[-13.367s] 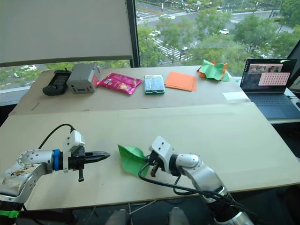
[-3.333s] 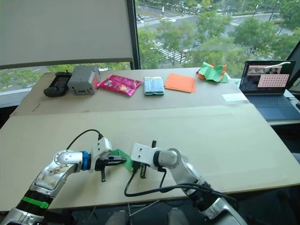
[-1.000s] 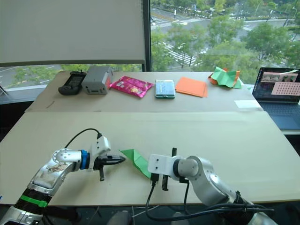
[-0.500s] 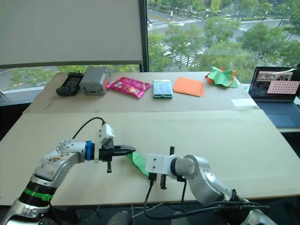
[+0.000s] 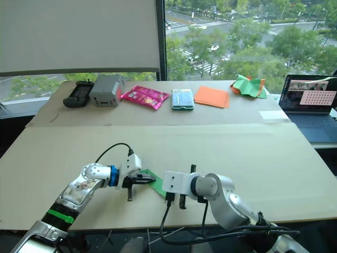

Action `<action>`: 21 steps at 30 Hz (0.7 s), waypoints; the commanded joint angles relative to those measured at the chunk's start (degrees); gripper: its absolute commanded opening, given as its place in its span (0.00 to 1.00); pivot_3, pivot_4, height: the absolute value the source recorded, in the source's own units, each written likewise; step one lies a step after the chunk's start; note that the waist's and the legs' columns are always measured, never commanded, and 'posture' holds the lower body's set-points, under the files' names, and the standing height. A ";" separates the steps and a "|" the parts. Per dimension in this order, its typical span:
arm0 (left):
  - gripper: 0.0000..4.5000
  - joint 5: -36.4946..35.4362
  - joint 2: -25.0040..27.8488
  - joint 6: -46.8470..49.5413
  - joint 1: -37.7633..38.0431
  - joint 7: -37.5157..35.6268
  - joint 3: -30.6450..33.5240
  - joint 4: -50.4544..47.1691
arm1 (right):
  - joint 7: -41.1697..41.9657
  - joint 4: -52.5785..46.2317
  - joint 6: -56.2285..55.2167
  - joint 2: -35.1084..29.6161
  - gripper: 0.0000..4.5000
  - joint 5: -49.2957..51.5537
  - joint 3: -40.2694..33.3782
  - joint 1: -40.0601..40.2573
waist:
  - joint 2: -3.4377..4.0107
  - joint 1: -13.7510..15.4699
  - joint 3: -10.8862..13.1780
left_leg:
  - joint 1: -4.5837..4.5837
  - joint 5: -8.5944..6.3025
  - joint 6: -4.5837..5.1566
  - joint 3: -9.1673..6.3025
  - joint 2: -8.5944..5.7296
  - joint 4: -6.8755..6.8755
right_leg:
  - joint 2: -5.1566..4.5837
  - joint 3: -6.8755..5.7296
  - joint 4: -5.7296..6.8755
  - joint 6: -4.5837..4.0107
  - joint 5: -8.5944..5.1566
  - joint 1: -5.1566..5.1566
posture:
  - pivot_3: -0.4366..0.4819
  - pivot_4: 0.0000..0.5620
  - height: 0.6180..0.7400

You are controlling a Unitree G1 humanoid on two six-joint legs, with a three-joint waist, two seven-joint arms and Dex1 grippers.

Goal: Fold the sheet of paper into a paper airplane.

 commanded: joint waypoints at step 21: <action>0.00 2.59 -0.04 0.55 1.39 0.68 -1.02 0.80 | -4.37 4.99 -1.16 10.64 0.08 10.99 -5.62 -0.23 | 0.24 -0.92 0.29 | -0.02 0.02 0.04 -0.12 0.04 -0.11 | 0.12 -0.07 0.11 0.02 0.01 0.04 | 0.48 0.27 0.72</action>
